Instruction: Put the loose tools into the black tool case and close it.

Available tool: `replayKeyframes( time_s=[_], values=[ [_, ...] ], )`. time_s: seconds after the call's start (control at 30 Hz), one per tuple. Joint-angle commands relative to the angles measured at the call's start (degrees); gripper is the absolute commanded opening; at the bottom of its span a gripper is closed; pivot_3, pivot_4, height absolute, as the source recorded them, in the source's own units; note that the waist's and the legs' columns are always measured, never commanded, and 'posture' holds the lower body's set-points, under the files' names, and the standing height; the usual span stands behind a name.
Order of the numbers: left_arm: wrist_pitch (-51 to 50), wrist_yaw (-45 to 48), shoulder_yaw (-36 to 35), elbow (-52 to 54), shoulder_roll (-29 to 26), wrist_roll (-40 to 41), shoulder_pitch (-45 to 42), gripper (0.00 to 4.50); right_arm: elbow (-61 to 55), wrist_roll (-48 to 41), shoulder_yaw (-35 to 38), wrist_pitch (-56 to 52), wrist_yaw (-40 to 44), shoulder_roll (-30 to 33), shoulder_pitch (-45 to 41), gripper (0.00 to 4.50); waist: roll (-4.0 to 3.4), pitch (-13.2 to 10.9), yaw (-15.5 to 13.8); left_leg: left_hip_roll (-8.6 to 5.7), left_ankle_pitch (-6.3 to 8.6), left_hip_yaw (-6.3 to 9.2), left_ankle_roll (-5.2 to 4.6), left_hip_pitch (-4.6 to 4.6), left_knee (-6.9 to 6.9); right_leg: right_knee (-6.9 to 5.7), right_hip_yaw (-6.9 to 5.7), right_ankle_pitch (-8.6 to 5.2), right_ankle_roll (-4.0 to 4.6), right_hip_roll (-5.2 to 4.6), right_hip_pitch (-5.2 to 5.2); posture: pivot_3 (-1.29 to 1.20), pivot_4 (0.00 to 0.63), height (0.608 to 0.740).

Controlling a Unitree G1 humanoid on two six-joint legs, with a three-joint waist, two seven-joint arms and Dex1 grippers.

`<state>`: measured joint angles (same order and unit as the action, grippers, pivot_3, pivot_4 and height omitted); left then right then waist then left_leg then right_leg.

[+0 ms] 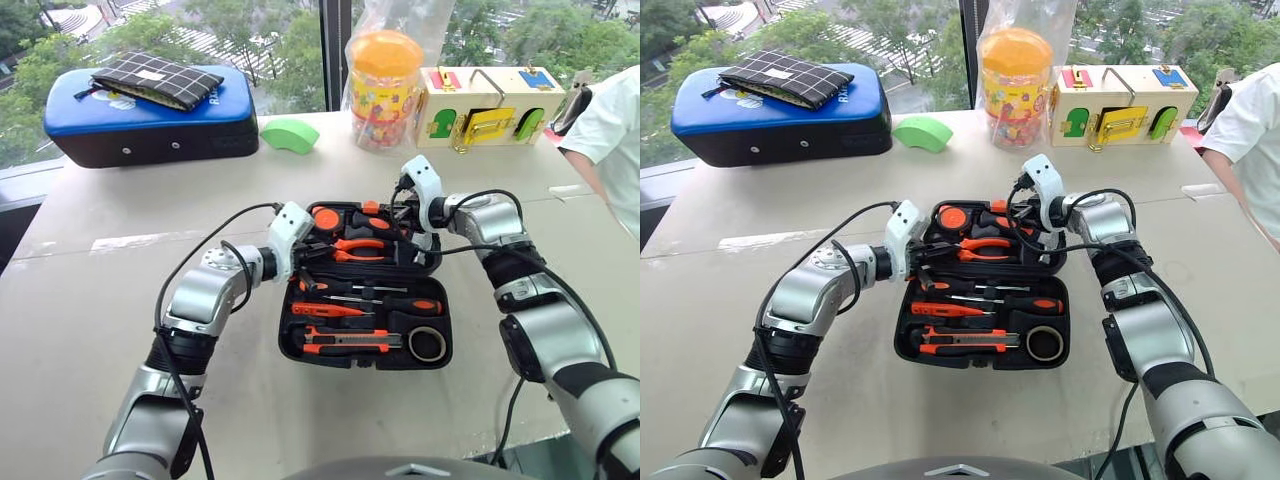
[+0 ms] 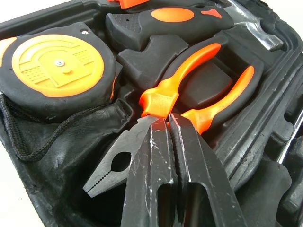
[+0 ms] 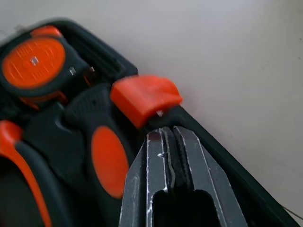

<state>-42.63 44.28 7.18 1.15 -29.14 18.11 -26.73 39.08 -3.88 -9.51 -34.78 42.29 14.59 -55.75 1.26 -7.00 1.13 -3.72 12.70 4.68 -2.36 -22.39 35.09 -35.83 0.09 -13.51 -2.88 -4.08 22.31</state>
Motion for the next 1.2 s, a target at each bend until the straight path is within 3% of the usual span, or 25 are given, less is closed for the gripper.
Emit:
replayKeyframes(
  time_s=[0.03, 0.9, 1.2],
  values=[
    [-0.8, 0.2, 1.5, -0.5, -0.2, -0.8, 1.3, 0.04, -2.3, 0.0, -0.3, 1.7, 0.8, -0.7, -0.2, 0.0, 0.0, 0.0, 0.0, 0.0, -0.01, 0.0, 0.01, 0.0, 0.0, 0.0, 0.0, 0.0, 0.0, 0.0, 0.0, 0.0, 0.15, 0.74],
    [-0.6, -0.6, 1.8, 0.8, 0.0, -1.0, 3.0, 0.04, -2.7, -2.3, 2.6, 0.4, 1.8, -4.0, -2.1, 0.0, -0.01, 0.0, 1.0, 0.01, 0.03, -0.01, -0.04, 0.03, -0.01, -0.02, 0.03, 0.0, 0.0, 0.01, 0.0, 0.0, 0.15, 0.74],
    [-0.8, -0.6, 1.8, 1.0, 0.1, -1.2, 3.2, 0.04, -2.0, -6.4, 9.2, 5.0, -1.3, -6.3, -4.7, 0.0, -0.04, 0.0, 1.1, 0.01, 0.03, -0.02, -0.04, 0.03, -0.02, -0.02, 0.05, 0.0, -0.01, 0.01, 0.01, 0.0, 0.15, 0.74]
  ],
)
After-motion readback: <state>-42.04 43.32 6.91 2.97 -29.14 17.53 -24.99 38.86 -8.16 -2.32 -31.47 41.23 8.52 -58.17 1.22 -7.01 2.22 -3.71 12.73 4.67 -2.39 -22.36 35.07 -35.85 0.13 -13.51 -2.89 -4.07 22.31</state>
